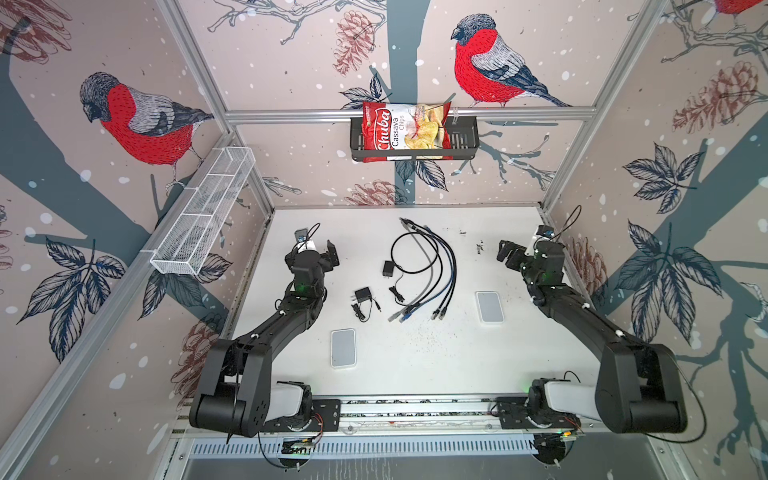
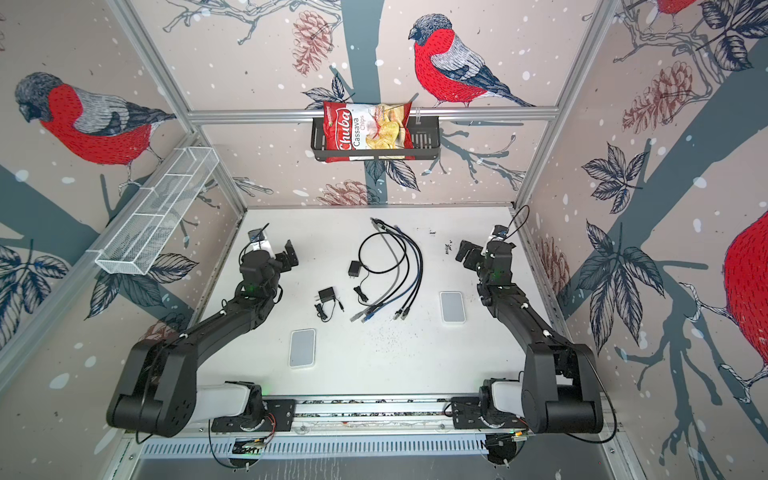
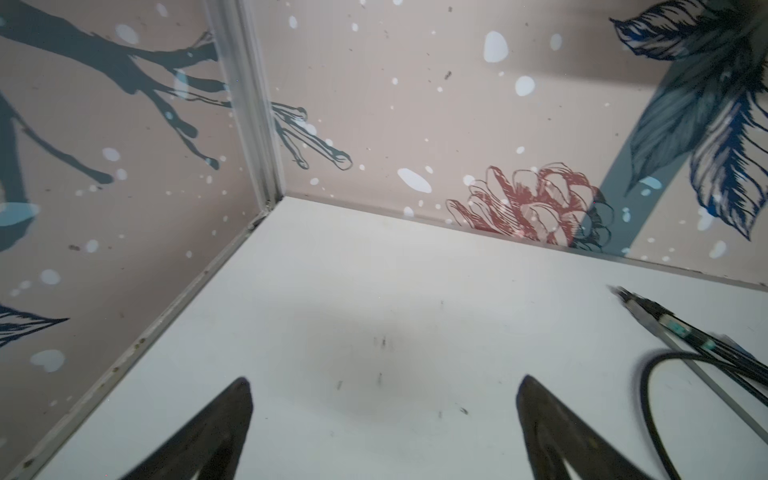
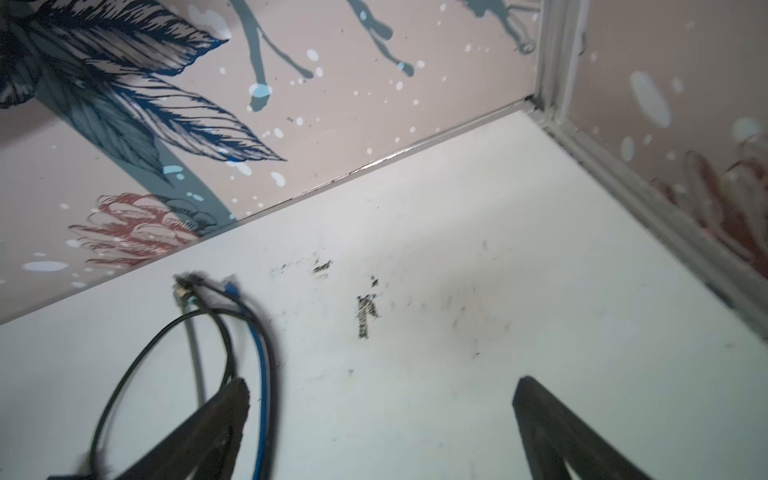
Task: Insert the plug into the switch port
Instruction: 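Move right gripper to the black adapter's barrel plug while left gripper approaches the white switch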
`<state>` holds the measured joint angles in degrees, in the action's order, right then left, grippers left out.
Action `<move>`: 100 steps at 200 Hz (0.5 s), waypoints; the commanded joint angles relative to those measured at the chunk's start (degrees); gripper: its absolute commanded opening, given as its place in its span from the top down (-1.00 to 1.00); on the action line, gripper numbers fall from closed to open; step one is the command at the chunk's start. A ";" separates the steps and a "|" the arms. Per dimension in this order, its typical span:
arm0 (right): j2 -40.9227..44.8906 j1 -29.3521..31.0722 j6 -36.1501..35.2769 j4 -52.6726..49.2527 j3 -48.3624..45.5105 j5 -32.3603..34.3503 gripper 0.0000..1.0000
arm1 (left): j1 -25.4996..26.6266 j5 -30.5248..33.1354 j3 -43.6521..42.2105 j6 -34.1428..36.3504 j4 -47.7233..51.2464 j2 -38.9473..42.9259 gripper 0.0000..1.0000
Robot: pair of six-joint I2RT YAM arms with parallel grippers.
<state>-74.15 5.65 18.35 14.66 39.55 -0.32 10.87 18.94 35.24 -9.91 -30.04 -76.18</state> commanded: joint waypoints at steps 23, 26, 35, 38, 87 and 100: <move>-0.29 9.54 -3.03 -7.94 2.64 1.76 -0.97 | 4.76 -8.15 0.03 -8.46 7.62 0.57 -0.95; -0.29 10.51 -3.70 -8.01 2.64 2.15 -0.96 | 5.14 -8.55 -0.17 -8.86 7.77 0.66 -0.95; -0.27 13.60 -5.29 -8.23 2.79 3.71 -0.95 | 6.46 -8.98 -0.53 -9.97 7.93 0.92 -0.95; -0.24 14.60 -5.80 -8.36 2.85 4.33 -0.95 | 6.96 -9.00 -0.65 -10.41 8.03 0.94 -0.95; -0.39 24.78 -9.42 -8.98 3.04 7.49 -0.95 | 11.71 -10.85 -1.26 -16.40 11.37 0.81 -0.93; -0.50 25.81 -8.70 -8.81 2.73 6.22 -0.86 | 12.37 -11.09 -1.31 -16.97 11.97 1.10 -0.93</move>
<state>-74.41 29.76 10.41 6.26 42.30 5.52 22.04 9.13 34.17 -23.70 -19.90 -75.57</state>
